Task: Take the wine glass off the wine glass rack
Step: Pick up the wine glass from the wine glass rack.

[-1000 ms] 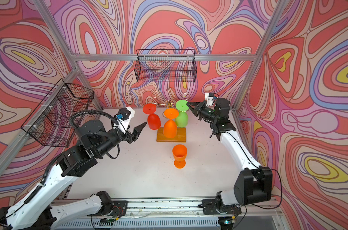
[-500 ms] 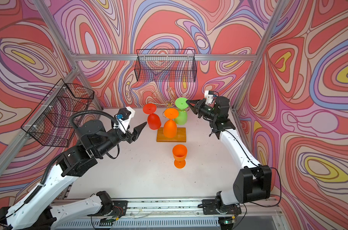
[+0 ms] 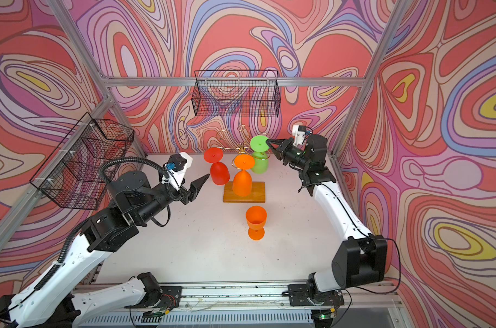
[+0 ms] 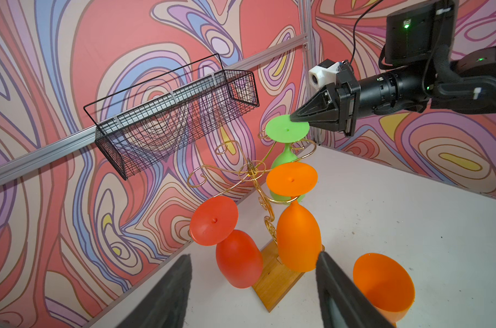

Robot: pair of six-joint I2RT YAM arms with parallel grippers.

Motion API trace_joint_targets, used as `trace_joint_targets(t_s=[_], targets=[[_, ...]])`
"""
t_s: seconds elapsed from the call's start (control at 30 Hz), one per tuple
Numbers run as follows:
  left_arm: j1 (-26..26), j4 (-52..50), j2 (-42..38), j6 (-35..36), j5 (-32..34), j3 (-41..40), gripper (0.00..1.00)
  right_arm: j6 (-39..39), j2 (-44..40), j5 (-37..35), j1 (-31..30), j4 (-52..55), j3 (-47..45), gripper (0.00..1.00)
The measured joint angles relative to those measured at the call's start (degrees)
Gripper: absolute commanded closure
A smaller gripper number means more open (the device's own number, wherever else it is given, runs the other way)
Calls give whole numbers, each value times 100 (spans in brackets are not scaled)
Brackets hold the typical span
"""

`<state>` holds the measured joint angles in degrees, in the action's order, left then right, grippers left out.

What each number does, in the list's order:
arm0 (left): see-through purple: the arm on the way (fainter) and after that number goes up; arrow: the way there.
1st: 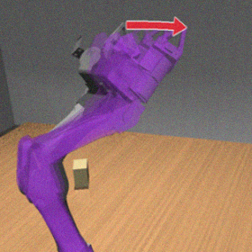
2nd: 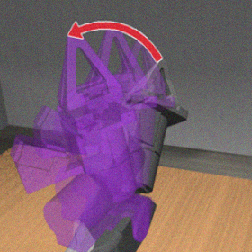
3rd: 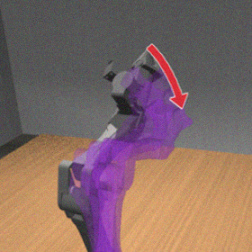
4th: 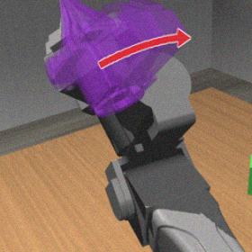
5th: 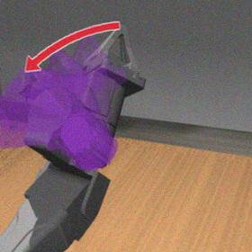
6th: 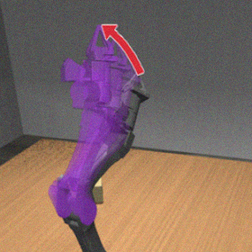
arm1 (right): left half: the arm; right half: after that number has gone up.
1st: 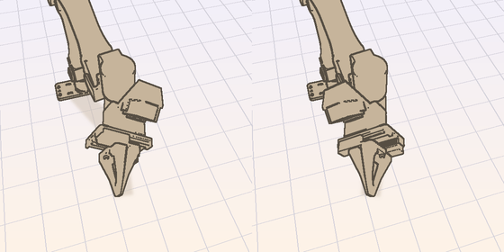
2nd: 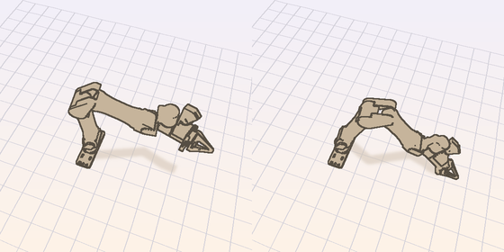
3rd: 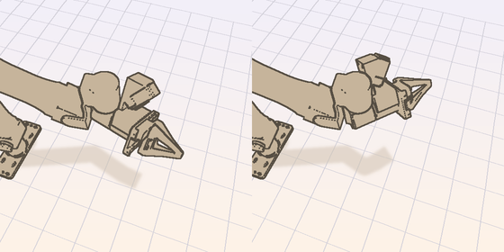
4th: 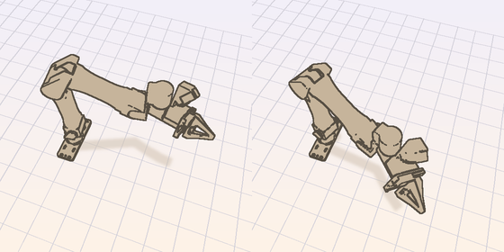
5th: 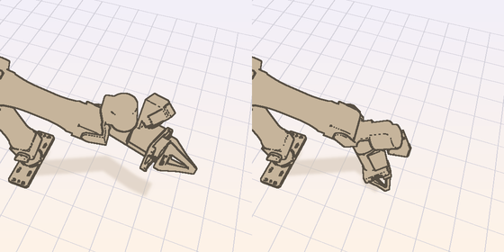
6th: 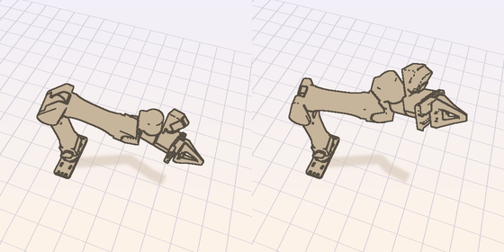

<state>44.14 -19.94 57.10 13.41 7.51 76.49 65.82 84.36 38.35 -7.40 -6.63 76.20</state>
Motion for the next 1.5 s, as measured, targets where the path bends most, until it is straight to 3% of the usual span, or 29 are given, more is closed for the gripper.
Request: trace_joint_targets(t_s=[0.6, 1.5], targets=[[0, -11, 0, 2, 0, 0, 32, -190, 151, -175, 186, 197, 74, 100], [0, 11, 7, -44, -254, 0, 31, -1088, -1263, -579, 621, 1399, 310, 100]])
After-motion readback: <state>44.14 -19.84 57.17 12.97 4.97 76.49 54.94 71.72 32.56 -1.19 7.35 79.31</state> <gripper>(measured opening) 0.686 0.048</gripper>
